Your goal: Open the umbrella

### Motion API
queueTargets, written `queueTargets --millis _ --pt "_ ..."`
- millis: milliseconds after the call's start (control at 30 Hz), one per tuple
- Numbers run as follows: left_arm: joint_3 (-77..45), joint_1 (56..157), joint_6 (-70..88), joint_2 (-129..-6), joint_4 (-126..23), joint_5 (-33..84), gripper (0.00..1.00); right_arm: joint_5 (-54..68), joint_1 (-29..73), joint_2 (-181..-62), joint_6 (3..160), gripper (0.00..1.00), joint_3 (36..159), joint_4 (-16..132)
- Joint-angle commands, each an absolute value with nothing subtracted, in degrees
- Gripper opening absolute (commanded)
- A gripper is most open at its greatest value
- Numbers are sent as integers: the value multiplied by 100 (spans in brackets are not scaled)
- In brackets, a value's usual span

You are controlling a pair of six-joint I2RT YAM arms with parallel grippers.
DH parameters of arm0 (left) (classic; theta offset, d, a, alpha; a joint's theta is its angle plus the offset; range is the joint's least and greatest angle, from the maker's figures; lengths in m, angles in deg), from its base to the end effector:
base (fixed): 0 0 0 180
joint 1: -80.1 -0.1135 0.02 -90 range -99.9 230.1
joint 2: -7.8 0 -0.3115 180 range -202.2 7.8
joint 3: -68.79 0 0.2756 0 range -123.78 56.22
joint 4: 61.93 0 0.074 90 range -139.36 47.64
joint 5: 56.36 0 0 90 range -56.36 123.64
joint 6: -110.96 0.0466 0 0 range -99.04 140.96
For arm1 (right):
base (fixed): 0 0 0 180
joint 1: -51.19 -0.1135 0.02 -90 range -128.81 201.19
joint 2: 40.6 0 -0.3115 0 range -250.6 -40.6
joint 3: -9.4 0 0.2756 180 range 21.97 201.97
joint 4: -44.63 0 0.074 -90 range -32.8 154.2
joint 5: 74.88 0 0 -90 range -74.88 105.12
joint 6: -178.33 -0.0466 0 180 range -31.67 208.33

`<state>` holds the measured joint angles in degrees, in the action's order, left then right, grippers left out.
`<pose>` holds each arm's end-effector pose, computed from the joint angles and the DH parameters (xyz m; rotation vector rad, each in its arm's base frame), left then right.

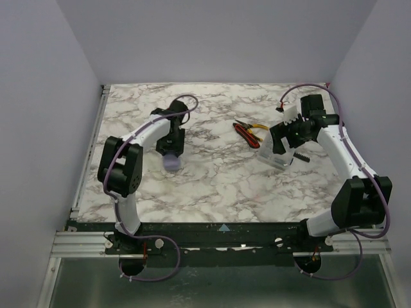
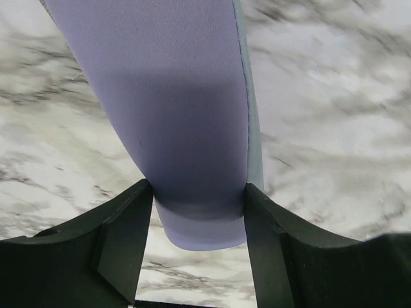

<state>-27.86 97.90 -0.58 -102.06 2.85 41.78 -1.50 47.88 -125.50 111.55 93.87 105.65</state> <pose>0.4011 -0.1218 0.2260 -0.1161 2.8932 0.0915 0.3233 0.0320 0.3175 -0.6884 2.5002 0.2588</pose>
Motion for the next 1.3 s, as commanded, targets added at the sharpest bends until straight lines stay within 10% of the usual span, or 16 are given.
queueTargets --millis 0,267,500,833,1267 --pt "-2190 10912 -44 -10206 94 3515 49 -449 4816 -12341 11156 100 9300 10833" --pt "-2001 12067 -145 -10237 -394 2771 56 -712 4811 -12183 10962 100 9053 10907" --pt "-1442 11998 294 -8869 -898 2141 98 -1401 4812 -12008 10779 100 8701 10807" --pt "335 10641 710 -7306 -2238 739 98 -1897 4813 -12016 10095 99 8336 10322" --pt "1374 11713 -553 -8040 -5336 -763 89 -1676 4811 -12024 10005 94 8457 10554"
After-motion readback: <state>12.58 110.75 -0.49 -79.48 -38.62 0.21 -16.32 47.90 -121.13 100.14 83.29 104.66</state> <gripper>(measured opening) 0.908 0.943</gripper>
